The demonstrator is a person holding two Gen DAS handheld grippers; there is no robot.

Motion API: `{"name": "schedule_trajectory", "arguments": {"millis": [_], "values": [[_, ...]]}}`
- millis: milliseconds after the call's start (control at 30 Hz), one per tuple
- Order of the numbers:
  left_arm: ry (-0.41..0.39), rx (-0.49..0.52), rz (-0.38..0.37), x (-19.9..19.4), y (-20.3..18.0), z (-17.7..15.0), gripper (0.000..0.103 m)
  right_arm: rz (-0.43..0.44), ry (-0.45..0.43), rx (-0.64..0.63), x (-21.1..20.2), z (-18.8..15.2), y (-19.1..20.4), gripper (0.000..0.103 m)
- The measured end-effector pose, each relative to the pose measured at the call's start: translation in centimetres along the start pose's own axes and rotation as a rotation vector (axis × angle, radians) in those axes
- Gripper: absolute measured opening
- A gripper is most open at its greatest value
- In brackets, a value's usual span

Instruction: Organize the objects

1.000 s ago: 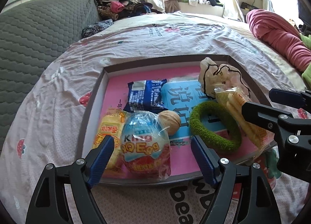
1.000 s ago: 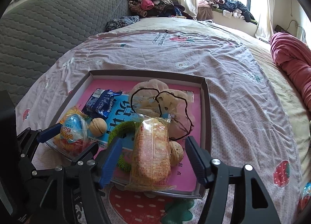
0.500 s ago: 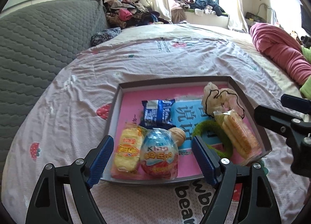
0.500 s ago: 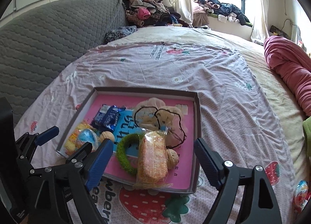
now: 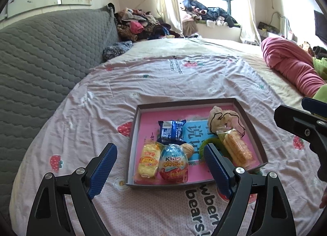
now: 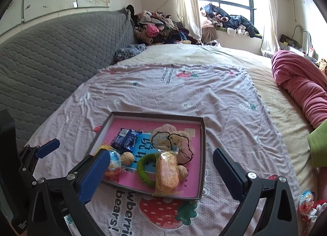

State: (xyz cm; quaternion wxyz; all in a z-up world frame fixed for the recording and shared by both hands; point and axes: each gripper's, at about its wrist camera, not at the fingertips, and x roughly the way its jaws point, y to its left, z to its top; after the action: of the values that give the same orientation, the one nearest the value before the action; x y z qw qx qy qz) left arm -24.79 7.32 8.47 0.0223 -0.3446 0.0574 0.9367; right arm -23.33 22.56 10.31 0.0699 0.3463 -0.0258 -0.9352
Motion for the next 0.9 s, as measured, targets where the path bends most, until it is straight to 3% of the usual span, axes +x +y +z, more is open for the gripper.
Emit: {"name": "schedule_trajectory", "arguments": {"millis": [300, 900], "values": [[-0.026, -0.016, 0.002, -4.0, 1.1, 0.1, 0.088, -0.015, -0.022, -0.027, -4.0, -0.2, 1.2, 0.102], [-0.088, -0.024, 0.000, -13.8, 2.4, -2.9, 0.088, -0.033, -0.066, -0.056, -12.8, -3.7, 4.0, 0.102]]}}
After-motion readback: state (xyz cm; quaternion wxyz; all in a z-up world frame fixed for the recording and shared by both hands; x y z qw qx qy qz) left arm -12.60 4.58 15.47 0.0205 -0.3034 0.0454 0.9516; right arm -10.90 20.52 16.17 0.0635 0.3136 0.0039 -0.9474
